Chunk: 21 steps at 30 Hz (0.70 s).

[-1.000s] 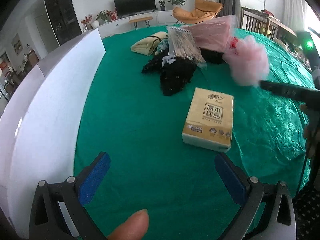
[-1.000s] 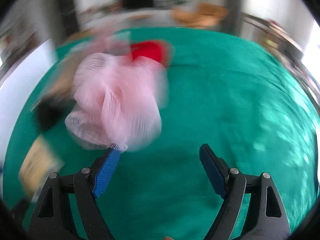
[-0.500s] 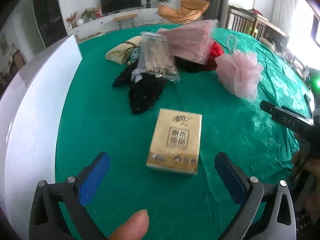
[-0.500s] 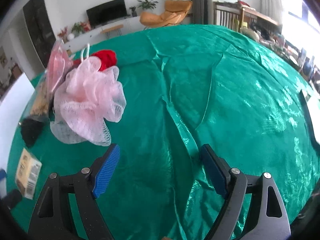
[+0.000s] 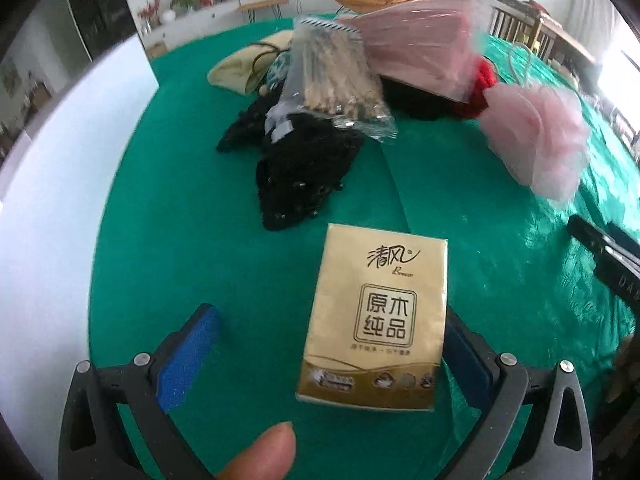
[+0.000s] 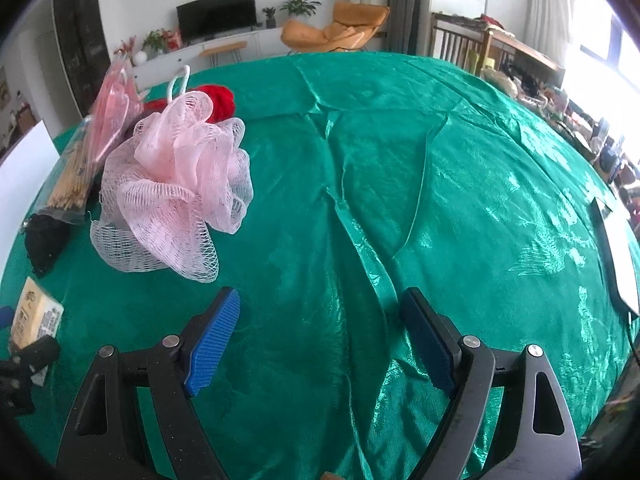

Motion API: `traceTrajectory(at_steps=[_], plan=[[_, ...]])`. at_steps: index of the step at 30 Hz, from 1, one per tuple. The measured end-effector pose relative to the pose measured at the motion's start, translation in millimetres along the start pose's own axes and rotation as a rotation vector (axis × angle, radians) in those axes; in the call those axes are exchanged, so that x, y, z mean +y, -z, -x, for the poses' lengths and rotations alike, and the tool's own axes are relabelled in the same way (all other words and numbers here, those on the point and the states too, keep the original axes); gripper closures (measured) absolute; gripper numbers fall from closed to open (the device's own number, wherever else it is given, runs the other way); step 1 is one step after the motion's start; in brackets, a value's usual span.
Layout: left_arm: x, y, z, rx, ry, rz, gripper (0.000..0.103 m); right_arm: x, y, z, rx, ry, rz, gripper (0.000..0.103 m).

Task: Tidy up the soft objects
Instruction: 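Grasp the tan tissue pack with the left tool while the right tool grasps the pink bath puff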

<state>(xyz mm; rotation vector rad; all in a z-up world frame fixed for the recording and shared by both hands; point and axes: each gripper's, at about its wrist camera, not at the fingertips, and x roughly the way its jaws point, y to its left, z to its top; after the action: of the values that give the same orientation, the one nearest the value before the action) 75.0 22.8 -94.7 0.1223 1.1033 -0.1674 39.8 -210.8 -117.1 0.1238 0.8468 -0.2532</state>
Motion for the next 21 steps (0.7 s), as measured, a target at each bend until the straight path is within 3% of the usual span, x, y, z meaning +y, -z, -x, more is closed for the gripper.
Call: traceTrajectory(at_steps=[3, 6, 21], plan=[[22, -3, -1, -0.015, -0.057, 0.054, 0.000, 0, 0, 0, 0.000, 0.001, 0.001, 0.017], [46, -5, -5, -0.007, -0.036, 0.125, 0.000, -1, 0, -1, 0.000, 0.001, 0.001, 0.017], [46, 4, -5, -0.106, -0.048, 0.118, 0.000, 2, 0, 2, -0.005, 0.010, -0.003, 0.017]])
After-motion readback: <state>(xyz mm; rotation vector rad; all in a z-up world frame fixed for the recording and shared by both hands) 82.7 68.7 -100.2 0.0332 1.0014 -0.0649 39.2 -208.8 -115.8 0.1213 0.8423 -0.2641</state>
